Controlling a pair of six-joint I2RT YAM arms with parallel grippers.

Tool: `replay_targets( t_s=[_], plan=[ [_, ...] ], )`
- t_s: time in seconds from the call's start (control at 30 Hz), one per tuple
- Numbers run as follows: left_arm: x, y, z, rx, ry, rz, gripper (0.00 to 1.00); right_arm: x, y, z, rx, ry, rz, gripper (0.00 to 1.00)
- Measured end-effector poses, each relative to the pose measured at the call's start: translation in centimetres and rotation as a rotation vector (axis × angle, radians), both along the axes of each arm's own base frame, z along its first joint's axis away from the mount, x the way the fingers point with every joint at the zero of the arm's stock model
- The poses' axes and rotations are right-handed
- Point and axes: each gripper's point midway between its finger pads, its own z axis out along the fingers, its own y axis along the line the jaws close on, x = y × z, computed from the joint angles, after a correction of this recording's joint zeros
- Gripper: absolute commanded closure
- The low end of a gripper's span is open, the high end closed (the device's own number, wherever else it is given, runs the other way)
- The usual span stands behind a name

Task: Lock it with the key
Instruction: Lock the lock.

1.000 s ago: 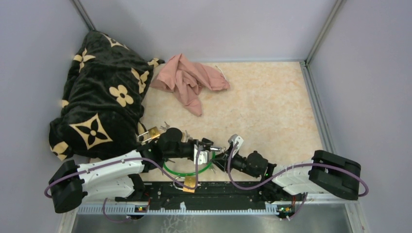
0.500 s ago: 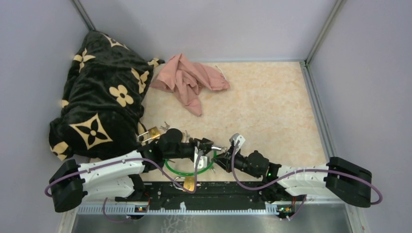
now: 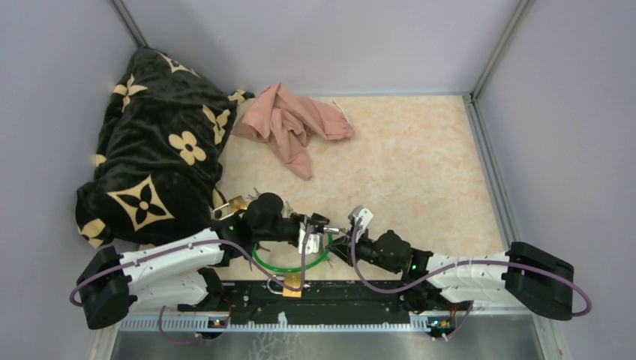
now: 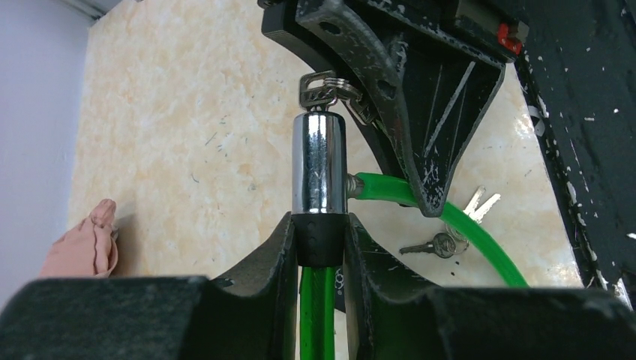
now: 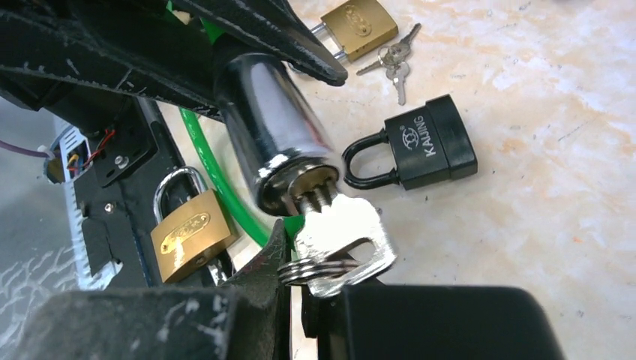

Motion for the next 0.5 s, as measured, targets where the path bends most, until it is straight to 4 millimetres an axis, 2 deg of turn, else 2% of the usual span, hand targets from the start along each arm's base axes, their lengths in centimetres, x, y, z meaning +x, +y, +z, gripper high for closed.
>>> replay_targets(
  t_s=[0.1, 0.17, 0.37, 0.5],
  plan=[
    [0.3, 0.0, 1.1, -0.02, 0.015, 0.014, 1.0, 0.3, 0.1, 0.8, -0.02, -0.05, 0.007, 1.0],
    [0.7, -0.3, 2.5, -0.037, 0.006, 0.024, 1.0, 0.8, 0.1, 1.7, -0.023, -0.103, 0.003, 1.0],
    [3.3, -0.6, 6.8, -0.057, -0.136, 0.083, 1.0, 4.4, -0.1, 5.7, -0.082, -0.343, -0.097, 1.0],
    [4.3, -0.3, 7.4, -0.043, -0.201, 0.113, 1.0, 5.9, -0.1, 6.6, -0.142, -0.428, -0.132, 1.0]
  ],
)
